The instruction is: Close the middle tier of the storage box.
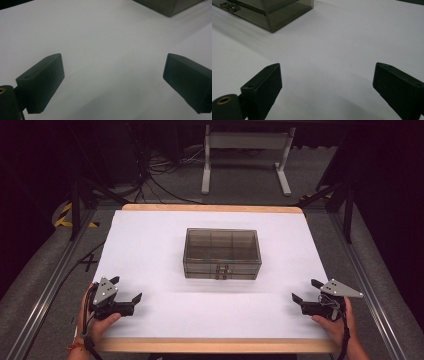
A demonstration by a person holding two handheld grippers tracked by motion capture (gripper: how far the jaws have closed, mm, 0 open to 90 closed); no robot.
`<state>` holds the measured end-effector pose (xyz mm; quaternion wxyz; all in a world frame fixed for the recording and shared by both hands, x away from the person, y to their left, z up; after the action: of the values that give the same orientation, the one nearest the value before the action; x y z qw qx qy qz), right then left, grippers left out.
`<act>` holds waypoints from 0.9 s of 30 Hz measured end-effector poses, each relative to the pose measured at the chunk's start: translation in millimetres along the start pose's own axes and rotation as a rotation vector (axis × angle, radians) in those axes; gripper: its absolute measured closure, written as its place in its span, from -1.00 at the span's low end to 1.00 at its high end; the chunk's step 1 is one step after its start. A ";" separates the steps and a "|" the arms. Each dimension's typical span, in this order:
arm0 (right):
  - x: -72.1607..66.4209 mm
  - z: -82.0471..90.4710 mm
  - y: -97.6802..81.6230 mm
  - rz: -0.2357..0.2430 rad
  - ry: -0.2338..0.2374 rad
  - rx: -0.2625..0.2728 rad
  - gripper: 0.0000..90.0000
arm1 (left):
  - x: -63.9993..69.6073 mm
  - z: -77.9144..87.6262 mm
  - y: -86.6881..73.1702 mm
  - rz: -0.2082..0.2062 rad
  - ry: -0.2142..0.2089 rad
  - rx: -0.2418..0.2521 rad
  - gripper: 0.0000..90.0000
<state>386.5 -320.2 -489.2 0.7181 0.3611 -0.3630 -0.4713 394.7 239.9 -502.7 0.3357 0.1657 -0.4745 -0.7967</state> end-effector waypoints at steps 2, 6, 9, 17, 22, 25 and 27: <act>-0.8 -1.0 -0.7 0.009 -0.003 -0.012 -0.80 | 0.3 0.5 0.2 -0.002 -0.002 0.004 -0.91; -2.1 -1.5 -1.0 0.021 -0.004 -0.015 -0.81 | 0.5 -0.1 0.1 -0.003 -0.005 0.000 -0.92; -2.3 -1.6 -1.1 0.021 -0.002 -0.016 -0.81 | 0.1 -0.5 -0.2 0.000 -0.002 -0.004 -0.92; -2.3 -0.8 -0.9 0.026 -0.006 -0.009 -0.82 | -0.3 -1.9 -0.7 0.003 0.007 -0.017 -0.92; -2.9 -0.8 -0.9 0.035 -0.010 -0.008 -0.82 | 0.0 -2.3 -1.1 -0.006 0.006 -0.027 -0.92; -3.2 -1.3 -1.2 0.039 -0.009 -0.012 -0.82 | 0.4 -2.5 -1.2 -0.006 0.006 -0.028 -0.92; -3.2 -1.4 -1.5 0.041 -0.012 -0.014 -0.83 | -0.3 -2.6 -1.3 -0.002 0.006 -0.030 -0.92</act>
<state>386.1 -317.4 -491.7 0.7281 0.3456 -0.3711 -0.4613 396.0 238.9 -505.1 0.3387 0.1635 -0.4615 -0.8035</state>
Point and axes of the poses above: each handheld gripper's, and its own axes: z roughly backward along the jaws, y roughly out of its top, x roughly to its right, the point moved 9 cm from there along -z, roughly forward along the jaws, and after that the axes turned 14 degrees about -y, right-handed, at the moved point
